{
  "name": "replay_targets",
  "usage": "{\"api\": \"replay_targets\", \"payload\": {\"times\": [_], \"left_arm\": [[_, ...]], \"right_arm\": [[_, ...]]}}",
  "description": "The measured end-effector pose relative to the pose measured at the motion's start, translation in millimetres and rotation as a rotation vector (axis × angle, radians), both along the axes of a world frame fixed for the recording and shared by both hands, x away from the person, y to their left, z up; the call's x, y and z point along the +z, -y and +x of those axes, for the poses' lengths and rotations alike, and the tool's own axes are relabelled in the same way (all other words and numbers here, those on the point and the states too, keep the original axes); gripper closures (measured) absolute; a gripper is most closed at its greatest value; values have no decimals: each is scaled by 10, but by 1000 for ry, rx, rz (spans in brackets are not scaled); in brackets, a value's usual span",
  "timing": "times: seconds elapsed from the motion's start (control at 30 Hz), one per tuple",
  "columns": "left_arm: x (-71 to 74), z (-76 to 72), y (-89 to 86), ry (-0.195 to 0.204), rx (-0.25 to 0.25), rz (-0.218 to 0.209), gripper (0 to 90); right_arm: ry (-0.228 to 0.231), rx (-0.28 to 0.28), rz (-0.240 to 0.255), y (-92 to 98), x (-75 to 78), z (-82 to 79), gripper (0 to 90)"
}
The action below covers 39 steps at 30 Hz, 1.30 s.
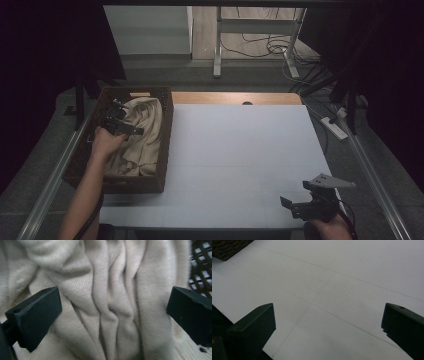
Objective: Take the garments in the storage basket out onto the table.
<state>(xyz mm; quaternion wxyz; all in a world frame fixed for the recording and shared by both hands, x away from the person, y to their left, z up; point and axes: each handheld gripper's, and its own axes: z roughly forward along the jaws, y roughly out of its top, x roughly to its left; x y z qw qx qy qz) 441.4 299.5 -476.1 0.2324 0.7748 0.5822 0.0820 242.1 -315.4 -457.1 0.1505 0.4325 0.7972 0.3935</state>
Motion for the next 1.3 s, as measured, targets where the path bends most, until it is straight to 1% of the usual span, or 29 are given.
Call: {"api": "replay_targets", "payload": {"times": [0.07, 0.17, 0.27, 0.3, 0.33, 0.37, 0.43, 0.47, 0.5, 0.57, 0.63, 0.67, 0.7, 0.73, 0.77, 0.8, 0.83, 0.87, 0.9, 0.93, 1.0, 1.1, 1.13, 1.2, 1.23, 1.3], "left_arm": [[-31, 18, 2, -20, 1, 13, 0], [-72, 39, 4, -45, -9, 9, 0], [-134, 53, 21, -79, -23, 33, 0], [-154, 62, 31, -106, -16, 42, 0], [-154, 62, 31, -106, -16, 42, 0], [-157, 68, 32, -115, -5, 41, 0], [-179, 76, 33, -144, 18, 37, 0], [-198, 78, 51, -159, 26, 60, 0], [-198, 78, 51, -159, 26, 60, 0], [-215, 78, 82, -174, 28, 88, 1], [-220, 81, 65, -181, 34, 93, 34], [-214, 80, 59, -180, 37, 95, 67], [-200, 74, 48, -180, 40, 97, 163], [-190, 69, 40, -179, 43, 95, 163], [-152, 51, 26, -170, 51, 103, 321], [-152, 51, 26, -170, 51, 103, 384], [-136, 35, 29, -159, 39, 110, 384], [-129, 24, 32, -150, 28, 114, 472], [-120, 8, 39, -138, 12, 120, 584], [-117, -1, 46, -130, 0, 125, 584], [-103, -17, 70, -114, -27, 147, 655], [-83, -20, 70, -115, -17, 140, 710], [-72, -20, 69, -117, -14, 137, 710], [-71, -24, 40, -114, -5, 112, 710], [-70, -27, 23, -114, 11, 89, 701], [-74, -28, 17, -118, 35, 60, 635]], "right_arm": [[1, 1, 2, 2, 0, -1, 0], [1, 4, 2, 2, 0, -1, 0], [4, 9, -1, 1, 0, -2, 0], [7, 10, -1, 1, 0, -6, 0], [7, 10, -1, 1, 0, -6, 0], [6, 10, -1, 2, 1, -8, 0], [7, 10, 1, 4, 1, -11, 0], [8, 9, 1, 7, 2, -16, 0], [8, 9, 1, 7, 2, -16, 0], [8, 9, 0, 9, 2, -22, 0], [8, 11, -2, 11, 2, -27, 0], [9, 11, -3, 12, 1, -32, 0], [14, 9, -5, 12, 2, -43, 0], [14, 9, -5, 12, 2, -43, 0], [16, 10, -7, 18, 1, -45, 0], [16, 10, -7, 18, 1, -45, 0], [14, 9, -5, 18, 1, -44, 0], [12, 8, -5, 17, 1, -41, 0], [8, 9, -9, 10, -1, -39, 0], [8, 9, -9, 10, -1, -39, 0], [10, 12, -15, 5, -1, -37, 0], [8, 12, -17, 1, -2, -33, 0], [8, 12, -16, 1, -2, -30, 0], [6, 12, -12, 3, -3, -24, 0], [6, 13, -12, 3, -3, -23, 0], [7, 14, -11, 2, -3, -21, 0]]}}
